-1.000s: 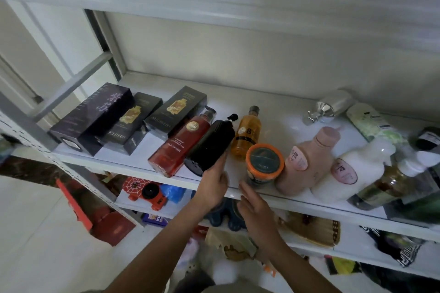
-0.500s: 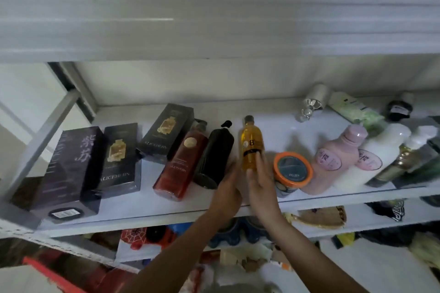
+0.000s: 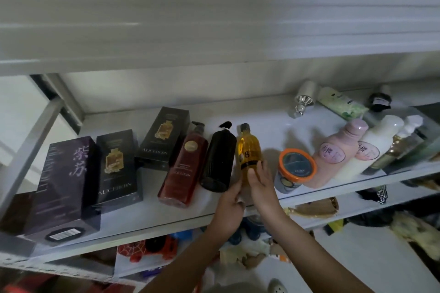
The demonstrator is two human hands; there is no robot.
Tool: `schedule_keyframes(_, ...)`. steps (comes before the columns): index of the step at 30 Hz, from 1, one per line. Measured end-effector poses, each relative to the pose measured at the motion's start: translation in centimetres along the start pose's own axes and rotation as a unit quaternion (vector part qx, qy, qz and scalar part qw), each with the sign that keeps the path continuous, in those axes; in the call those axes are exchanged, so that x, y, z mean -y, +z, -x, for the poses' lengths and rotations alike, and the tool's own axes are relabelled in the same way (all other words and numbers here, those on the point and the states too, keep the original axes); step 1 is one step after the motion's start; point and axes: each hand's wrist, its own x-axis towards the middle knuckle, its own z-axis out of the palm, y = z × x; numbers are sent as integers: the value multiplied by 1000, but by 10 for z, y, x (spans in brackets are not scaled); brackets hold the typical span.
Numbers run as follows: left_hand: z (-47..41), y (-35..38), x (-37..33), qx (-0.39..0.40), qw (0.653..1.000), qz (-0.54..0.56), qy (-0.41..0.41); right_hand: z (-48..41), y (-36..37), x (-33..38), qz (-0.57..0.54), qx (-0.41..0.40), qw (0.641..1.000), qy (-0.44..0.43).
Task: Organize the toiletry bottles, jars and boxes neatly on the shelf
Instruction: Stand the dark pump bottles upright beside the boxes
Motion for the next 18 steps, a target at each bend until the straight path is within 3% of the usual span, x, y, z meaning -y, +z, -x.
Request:
schedule_keyframes(6,18,-6,-12,-73,996,37,-38,43,-19,-19,-210,-52,975,57)
schedule_keyframes(11,9,5,-25,-42,995,28,-89,37,-31,-20,-229,-123,960,104)
schedule_keyframes(18,-7,10,-26,-35,988,-13,-151,16,-36,-31,-226,-57,959,164)
